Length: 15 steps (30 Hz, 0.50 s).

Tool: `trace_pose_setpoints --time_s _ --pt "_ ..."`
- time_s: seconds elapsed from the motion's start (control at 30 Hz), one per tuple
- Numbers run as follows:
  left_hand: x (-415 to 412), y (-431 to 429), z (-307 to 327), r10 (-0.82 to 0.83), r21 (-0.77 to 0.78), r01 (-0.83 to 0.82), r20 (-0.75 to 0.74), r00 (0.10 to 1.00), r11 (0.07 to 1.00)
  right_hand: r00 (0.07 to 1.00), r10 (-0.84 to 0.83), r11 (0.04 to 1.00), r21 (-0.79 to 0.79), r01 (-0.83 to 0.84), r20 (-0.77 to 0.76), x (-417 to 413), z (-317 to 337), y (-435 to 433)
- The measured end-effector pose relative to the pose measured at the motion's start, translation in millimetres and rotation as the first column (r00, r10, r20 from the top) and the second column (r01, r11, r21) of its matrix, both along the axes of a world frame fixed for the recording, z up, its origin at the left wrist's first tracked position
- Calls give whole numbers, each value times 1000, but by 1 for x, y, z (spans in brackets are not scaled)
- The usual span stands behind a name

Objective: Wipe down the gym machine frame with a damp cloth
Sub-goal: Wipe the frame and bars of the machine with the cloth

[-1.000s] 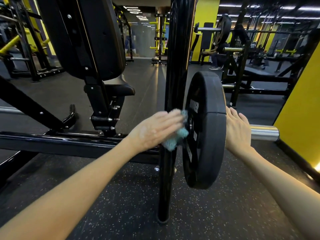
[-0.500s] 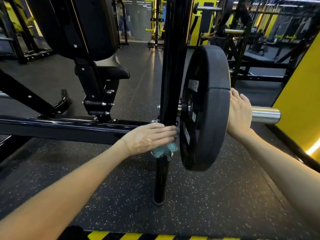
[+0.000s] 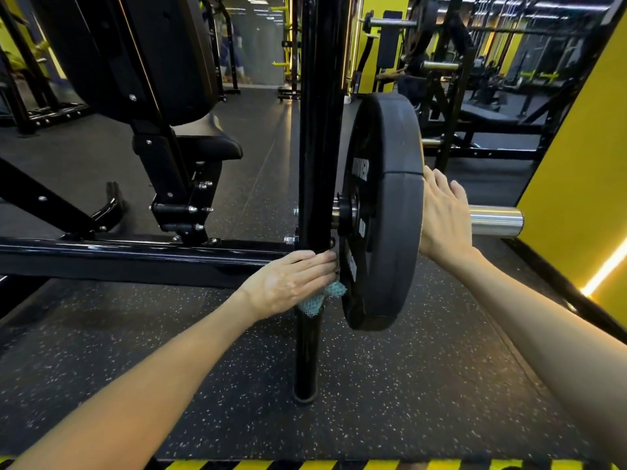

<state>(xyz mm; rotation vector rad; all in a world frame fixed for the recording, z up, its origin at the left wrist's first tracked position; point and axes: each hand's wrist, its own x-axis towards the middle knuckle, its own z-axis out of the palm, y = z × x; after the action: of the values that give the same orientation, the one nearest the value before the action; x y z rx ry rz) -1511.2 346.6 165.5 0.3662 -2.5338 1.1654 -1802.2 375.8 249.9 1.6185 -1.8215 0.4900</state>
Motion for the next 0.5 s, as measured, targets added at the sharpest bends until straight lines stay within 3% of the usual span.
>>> trace_pose_setpoints --time_s 0.13,0.23,0.3,0.4,0.5 --pt "2 10 -16 10 15 -12 91 996 1000 1000 23 999 45 -22 -10 -1 5 3" --pt "0 13 -18 40 41 -44 110 993 998 972 119 991 29 -128 201 12 17 12" --pt "-1 13 -17 39 43 -44 105 994 998 874 271 962 -132 -238 402 33 32 30" --pt "-1 14 -20 6 51 -10 64 998 999 685 489 866 -392 -310 540 70 55 72" --pt "-2 15 -25 -16 31 14 57 998 999 584 528 843 -466 -269 617 86 65 107"
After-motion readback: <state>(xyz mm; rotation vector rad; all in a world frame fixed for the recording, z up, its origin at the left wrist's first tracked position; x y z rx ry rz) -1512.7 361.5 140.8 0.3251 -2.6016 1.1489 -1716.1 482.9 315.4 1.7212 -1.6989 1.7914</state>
